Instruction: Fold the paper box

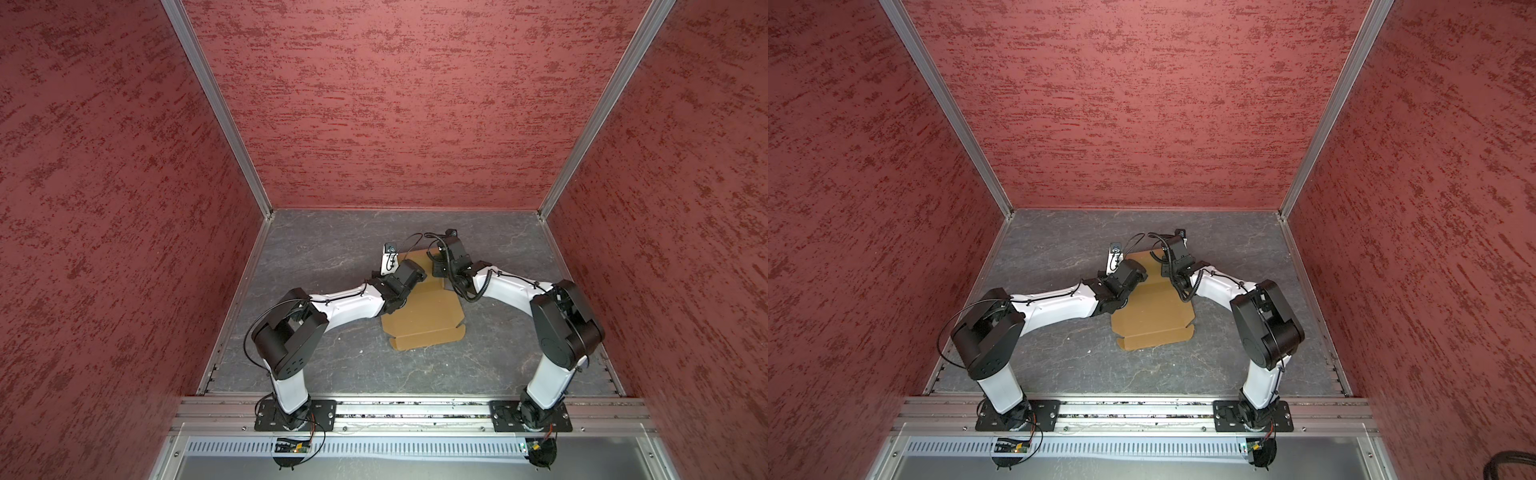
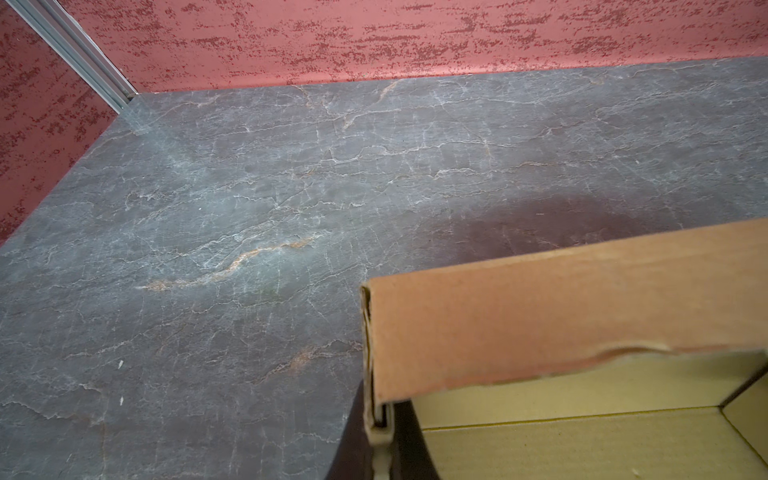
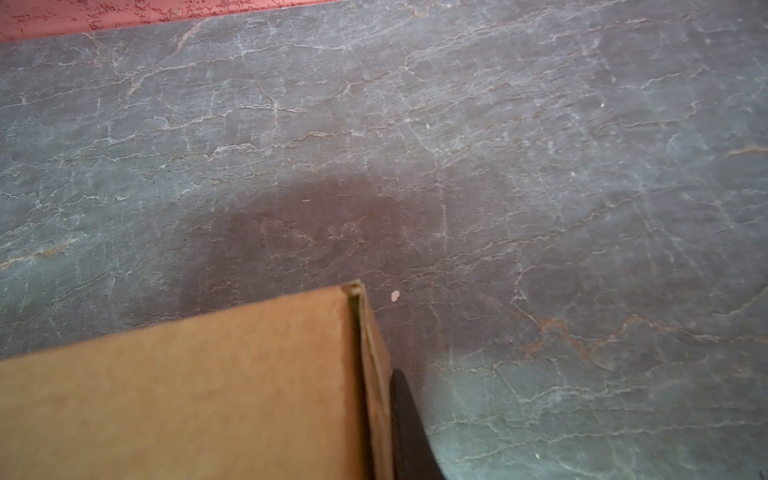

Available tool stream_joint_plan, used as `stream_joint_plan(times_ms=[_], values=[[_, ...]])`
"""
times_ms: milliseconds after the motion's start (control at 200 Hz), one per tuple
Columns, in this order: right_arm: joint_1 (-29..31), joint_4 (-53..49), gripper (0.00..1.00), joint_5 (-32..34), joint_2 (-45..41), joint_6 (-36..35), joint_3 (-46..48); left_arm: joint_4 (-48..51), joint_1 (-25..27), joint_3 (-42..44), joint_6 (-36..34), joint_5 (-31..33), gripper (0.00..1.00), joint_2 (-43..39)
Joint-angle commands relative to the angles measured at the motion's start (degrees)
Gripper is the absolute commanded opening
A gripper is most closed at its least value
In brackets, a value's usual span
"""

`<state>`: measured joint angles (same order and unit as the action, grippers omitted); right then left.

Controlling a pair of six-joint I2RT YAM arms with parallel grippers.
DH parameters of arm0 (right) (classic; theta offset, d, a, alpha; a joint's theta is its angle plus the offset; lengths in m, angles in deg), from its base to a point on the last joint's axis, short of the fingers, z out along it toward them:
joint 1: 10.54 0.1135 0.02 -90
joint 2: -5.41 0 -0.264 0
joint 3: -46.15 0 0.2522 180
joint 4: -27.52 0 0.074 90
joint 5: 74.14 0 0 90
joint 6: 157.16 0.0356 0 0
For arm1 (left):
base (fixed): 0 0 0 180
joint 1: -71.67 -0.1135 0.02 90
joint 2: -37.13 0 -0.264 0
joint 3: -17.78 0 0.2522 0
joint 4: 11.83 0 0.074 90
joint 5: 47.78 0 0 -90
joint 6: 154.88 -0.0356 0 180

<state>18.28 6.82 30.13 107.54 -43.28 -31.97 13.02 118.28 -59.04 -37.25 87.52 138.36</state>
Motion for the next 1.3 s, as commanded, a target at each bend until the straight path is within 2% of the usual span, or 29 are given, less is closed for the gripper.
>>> stream_joint_plan(times_ms=[0,356,511,962,1292], values=[[-0.34,0.30,0.16,0.57,0.42,2.40,-1.87,5.38,0.21,0.74,0.00,-2.88,0.00,0.71],[-0.37,0.01,0.30,1.30,-1.43,2.40,0.49,6.03,0.24,0.92,0.31,-2.33,0.00,0.37],[-0.31,0.10,0.30,1.02,-2.36,2.32,1.63,6.24,0.17,1.02,0.48,-2.28,0.00,0.27],[-0.34,3.32,0.21,0.20,-0.57,3.85,6.23,6.96,0.11,1.09,-0.04,-1.68,0.00,-0.24],[-0.41,4.13,0.07,0.28,1.73,3.89,6.26,7.28,0.10,1.20,-0.04,-1.54,0.00,-0.50]])
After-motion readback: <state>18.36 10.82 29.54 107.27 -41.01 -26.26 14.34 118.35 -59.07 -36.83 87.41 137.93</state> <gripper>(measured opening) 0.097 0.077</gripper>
